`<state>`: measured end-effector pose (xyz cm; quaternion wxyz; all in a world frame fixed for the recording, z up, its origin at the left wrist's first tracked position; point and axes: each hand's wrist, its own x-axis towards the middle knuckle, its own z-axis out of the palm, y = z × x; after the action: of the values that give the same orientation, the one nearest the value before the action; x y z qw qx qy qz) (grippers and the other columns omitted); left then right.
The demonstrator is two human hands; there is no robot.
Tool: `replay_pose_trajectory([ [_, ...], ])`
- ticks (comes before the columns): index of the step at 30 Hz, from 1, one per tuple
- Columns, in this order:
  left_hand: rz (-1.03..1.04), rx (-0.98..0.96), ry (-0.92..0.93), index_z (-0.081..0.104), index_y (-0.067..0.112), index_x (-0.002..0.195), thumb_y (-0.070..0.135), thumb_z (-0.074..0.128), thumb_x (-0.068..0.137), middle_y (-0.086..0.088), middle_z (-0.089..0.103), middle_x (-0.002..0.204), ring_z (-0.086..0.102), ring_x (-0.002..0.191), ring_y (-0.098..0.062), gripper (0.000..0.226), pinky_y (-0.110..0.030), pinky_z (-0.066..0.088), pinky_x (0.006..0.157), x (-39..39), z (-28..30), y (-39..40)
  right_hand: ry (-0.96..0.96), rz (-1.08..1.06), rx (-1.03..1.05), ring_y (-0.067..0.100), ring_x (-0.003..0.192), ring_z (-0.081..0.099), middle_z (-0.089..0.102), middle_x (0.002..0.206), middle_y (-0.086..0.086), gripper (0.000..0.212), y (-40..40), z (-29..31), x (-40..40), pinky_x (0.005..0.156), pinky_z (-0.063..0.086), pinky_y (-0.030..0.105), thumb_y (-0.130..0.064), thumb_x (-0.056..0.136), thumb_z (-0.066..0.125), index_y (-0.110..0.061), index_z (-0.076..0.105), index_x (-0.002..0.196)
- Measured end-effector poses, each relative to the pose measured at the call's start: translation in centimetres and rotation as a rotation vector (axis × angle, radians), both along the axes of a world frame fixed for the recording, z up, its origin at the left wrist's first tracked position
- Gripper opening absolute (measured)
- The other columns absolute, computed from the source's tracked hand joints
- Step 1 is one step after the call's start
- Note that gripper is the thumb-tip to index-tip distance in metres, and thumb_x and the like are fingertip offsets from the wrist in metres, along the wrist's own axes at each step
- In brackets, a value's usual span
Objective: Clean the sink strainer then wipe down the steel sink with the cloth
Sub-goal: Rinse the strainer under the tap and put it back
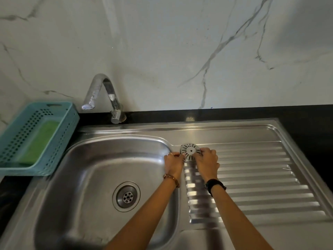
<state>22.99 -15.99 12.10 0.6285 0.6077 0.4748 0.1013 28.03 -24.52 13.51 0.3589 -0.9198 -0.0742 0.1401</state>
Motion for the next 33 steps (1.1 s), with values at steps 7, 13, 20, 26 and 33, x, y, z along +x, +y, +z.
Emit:
replay_pose_trajectory([
  [7, 0.158, -0.503, -0.294, 0.049, 0.010, 0.092, 0.001, 0.057, 0.088, -0.011, 0.062, 0.082, 0.062, 0.071, -0.020, 0.012, -0.021, 0.056, 0.055, -4.4, 2.3, 3.4, 0.026, -0.040, 0.104, 0.027, 0.110, 0.050, 0.055, 0.115, 0.007, 0.030, 3.2, 0.6, -4.3, 0.095, 0.031, 0.040, -0.032, 0.090, 0.054, -0.013, 0.060, 0.113],
  [13, 0.228, -0.606, -0.384, 0.051, 0.008, 0.114, 0.002, 0.049, 0.092, -0.012, 0.062, 0.100, 0.060, 0.087, -0.022, 0.023, -0.033, 0.047, 0.088, -12.4, 2.6, 11.7, -0.189, 0.197, 0.352, 0.017, 0.099, 0.051, 0.039, 0.108, -0.004, 0.025, 13.3, 3.2, -9.1, 0.076, 0.043, 0.016, -0.018, 0.090, 0.056, -0.013, 0.051, 0.114],
  [20, 0.160, -0.598, -0.403, 0.056, 0.010, 0.113, 0.006, 0.053, 0.090, -0.007, 0.066, 0.096, 0.063, 0.087, -0.016, 0.023, -0.027, 0.050, 0.079, -17.7, 2.7, 19.1, 0.293, 0.153, 0.744, 0.021, 0.100, 0.057, 0.055, 0.115, 0.009, 0.031, 26.0, 6.5, -9.3, 0.093, 0.050, 0.039, -0.014, 0.091, 0.057, -0.004, 0.052, 0.120],
  [26, 0.071, -0.627, -0.392, 0.054, 0.008, 0.117, 0.005, 0.052, 0.091, -0.007, 0.066, 0.094, 0.063, 0.086, -0.016, 0.026, -0.027, 0.051, 0.078, -17.9, 2.9, 21.2, 0.088, 0.129, 0.618, 0.039, 0.101, 0.063, 0.067, 0.107, 0.027, 0.025, 28.2, 6.8, -8.7, 0.090, 0.051, 0.036, -0.008, 0.087, 0.061, 0.007, 0.065, 0.107],
  [33, 0.053, -0.662, -0.352, 0.054, 0.009, 0.119, 0.005, 0.052, 0.091, -0.011, 0.063, 0.106, 0.063, 0.087, -0.016, 0.028, -0.029, 0.049, 0.082, -17.1, 1.9, 22.2, 0.179, 0.228, 0.584, 0.009, 0.062, 0.059, 0.063, 0.092, 0.013, 0.023, 27.3, 7.1, -7.6, 0.057, 0.050, 0.009, 0.002, 0.090, 0.052, 0.011, 0.062, 0.108],
])
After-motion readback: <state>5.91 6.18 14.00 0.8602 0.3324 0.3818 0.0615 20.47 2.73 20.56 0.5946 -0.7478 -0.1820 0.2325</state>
